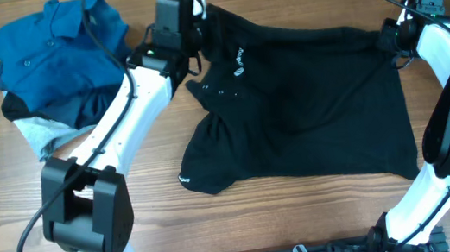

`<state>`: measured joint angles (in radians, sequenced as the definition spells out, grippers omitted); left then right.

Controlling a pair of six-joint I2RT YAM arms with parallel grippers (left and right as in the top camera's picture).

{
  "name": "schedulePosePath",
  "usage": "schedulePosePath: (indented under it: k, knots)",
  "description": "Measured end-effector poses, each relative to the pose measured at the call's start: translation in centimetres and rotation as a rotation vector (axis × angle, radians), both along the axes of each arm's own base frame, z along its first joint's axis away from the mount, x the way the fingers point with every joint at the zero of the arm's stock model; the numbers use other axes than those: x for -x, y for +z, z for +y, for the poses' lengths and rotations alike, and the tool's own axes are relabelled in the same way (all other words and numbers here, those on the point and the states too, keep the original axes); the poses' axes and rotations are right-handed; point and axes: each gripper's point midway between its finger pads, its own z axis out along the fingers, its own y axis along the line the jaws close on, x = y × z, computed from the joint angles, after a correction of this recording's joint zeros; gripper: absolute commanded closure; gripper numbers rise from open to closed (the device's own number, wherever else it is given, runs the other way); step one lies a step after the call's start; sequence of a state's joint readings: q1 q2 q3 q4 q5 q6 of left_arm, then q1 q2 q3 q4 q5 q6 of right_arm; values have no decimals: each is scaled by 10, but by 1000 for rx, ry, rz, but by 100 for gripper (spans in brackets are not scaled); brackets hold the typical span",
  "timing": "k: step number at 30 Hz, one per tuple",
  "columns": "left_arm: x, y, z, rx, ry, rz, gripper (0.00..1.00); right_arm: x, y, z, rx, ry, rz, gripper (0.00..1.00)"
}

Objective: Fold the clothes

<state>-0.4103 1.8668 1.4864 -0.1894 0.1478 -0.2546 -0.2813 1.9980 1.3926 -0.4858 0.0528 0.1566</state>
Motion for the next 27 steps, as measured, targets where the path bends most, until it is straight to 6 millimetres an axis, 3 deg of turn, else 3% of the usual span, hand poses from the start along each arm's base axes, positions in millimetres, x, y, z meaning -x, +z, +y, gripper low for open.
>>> schedulePosePath:
  k: [3, 7, 14, 16, 17, 18, 21, 23, 27]
  knots:
    - [-3, -18, 18, -22, 55, 64, 96, 0, 0, 0, 0, 0, 0, 91]
    - [-13, -38, 16, -29, 64, 66, 96, 0, 0, 0, -1, 0, 1, 91]
    - [-58, -19, 14, 111, 167, -111, 95, 0, -2, 14, -85, 5, -5, 90]
    - [-71, -29, 22, 159, 219, -106, 73, 0, -3, 21, -136, 0, -13, 90]
    - [-75, -40, 28, 162, 240, -78, 43, -1, -3, 23, -150, -1, -17, 90]
    - [-77, -48, 32, 158, 249, -60, 27, -1, -3, 25, -159, -4, -19, 89]
    - [-73, -80, 53, 83, 275, 62, 0, -4, -1, 23, -170, -15, -35, 89]
    - [-63, -97, 75, 7, 288, 163, 1, -6, 1, 12, -166, -39, -58, 89]
    - [-28, -125, 106, -74, 279, 378, 6, 5, 4, -34, -158, -150, -86, 88]
